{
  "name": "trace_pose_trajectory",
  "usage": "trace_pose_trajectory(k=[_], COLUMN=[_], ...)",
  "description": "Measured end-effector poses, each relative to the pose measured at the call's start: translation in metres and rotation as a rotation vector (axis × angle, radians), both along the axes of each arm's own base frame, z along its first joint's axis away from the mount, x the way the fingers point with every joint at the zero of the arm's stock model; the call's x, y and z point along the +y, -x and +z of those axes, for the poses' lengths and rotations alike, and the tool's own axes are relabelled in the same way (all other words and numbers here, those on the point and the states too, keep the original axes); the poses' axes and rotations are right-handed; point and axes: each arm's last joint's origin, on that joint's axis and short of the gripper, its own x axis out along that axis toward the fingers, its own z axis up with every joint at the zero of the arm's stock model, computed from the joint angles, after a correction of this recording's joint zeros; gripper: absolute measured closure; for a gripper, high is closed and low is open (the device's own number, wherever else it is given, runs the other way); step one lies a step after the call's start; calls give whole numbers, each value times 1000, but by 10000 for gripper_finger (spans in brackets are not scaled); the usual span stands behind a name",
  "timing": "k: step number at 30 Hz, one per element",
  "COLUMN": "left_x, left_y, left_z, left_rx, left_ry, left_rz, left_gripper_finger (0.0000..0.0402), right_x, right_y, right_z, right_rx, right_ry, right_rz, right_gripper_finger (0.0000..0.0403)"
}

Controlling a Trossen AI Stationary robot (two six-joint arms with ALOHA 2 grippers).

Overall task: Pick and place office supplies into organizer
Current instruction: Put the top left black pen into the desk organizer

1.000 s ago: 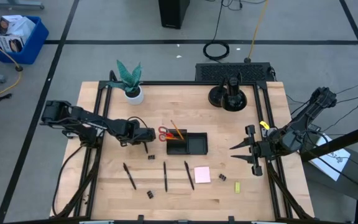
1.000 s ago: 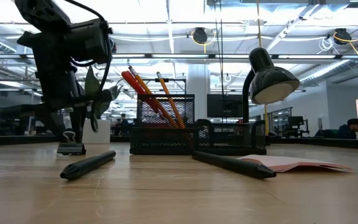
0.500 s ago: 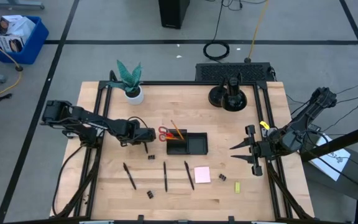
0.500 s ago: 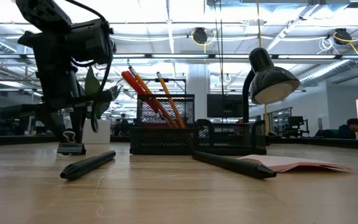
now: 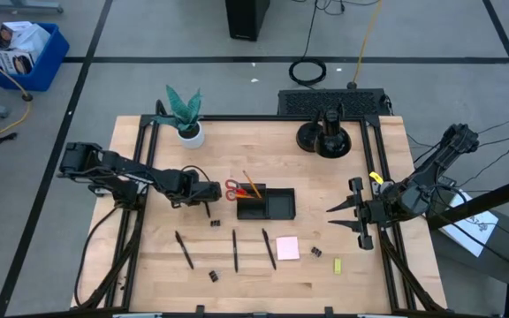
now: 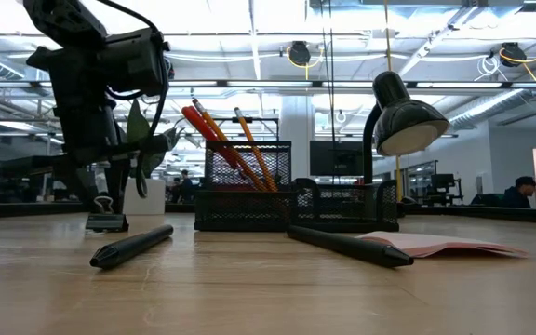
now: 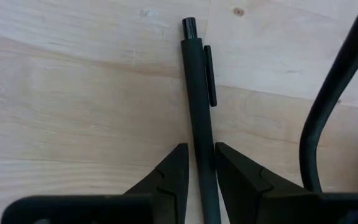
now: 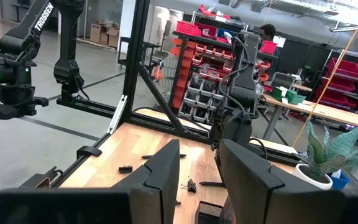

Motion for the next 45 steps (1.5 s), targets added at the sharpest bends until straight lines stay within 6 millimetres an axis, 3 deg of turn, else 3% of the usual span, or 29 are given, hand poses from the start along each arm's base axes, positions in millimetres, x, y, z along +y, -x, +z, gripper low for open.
trace_pose_trajectory(k=[9,17,26,34,45], left_x=[0,0,0,0,0], left_y=[0,2,2,4,10], left_z=[0,-1,0,3,14], left_rx=[5,18,23,13,-7], left_ry=[1,1,-1,-2,-30], left_rz=[0,-1,-14,-33,-56], left_gripper_finger=[391,352,393,361,377], right_x=[0,0,0,0,0], right_y=[0,0,0,0,0], right_z=[0,0,0,0,0], right_rx=[0,0,0,0,0], right_ry=[-1,-1,-1,-1,-1], right_rz=[0,0,0,0,0], right_gripper_finger=[291,291,291,291,291])
